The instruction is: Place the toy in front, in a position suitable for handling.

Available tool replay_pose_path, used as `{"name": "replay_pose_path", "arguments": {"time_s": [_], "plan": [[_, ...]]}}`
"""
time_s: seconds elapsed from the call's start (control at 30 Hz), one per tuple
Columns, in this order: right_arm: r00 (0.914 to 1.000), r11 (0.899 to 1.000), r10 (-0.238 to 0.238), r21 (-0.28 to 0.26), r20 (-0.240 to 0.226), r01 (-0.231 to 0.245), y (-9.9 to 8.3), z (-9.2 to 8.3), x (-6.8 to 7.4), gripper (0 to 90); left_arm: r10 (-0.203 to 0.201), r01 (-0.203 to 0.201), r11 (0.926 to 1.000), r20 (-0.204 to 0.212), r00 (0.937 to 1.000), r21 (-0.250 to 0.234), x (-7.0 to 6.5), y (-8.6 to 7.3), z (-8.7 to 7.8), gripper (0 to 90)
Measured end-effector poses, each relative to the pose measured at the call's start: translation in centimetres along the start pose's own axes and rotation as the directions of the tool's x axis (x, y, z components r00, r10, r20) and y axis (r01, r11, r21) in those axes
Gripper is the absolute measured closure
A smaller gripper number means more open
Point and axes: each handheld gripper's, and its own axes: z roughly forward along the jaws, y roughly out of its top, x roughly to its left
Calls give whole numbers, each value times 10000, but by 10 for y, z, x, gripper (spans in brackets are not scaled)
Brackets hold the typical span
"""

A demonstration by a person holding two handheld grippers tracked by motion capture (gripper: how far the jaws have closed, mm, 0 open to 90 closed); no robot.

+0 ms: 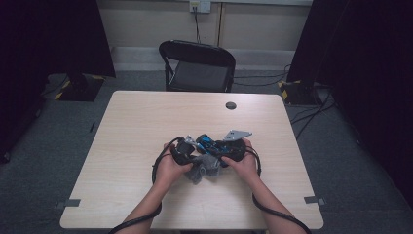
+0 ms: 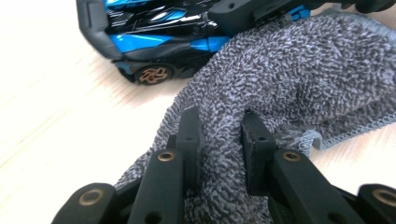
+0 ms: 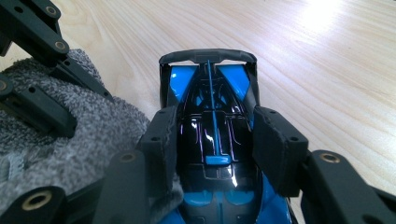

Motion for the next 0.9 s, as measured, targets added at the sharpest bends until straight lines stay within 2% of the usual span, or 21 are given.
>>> {"name": "replay_pose_path", "arguments": {"time_s": [0.3, 0.9], "plan": [[10000, 10000, 12, -21, 10, -12, 0, 0, 0, 512, 14, -12, 9999, -151, 9999, 127, 6, 2, -2, 728], [10000, 10000, -17, -7, 1, 17, 0, 0, 0, 512, -422, 425, 9991, -405, 9983, 65, 20, -1, -7, 728]]}}
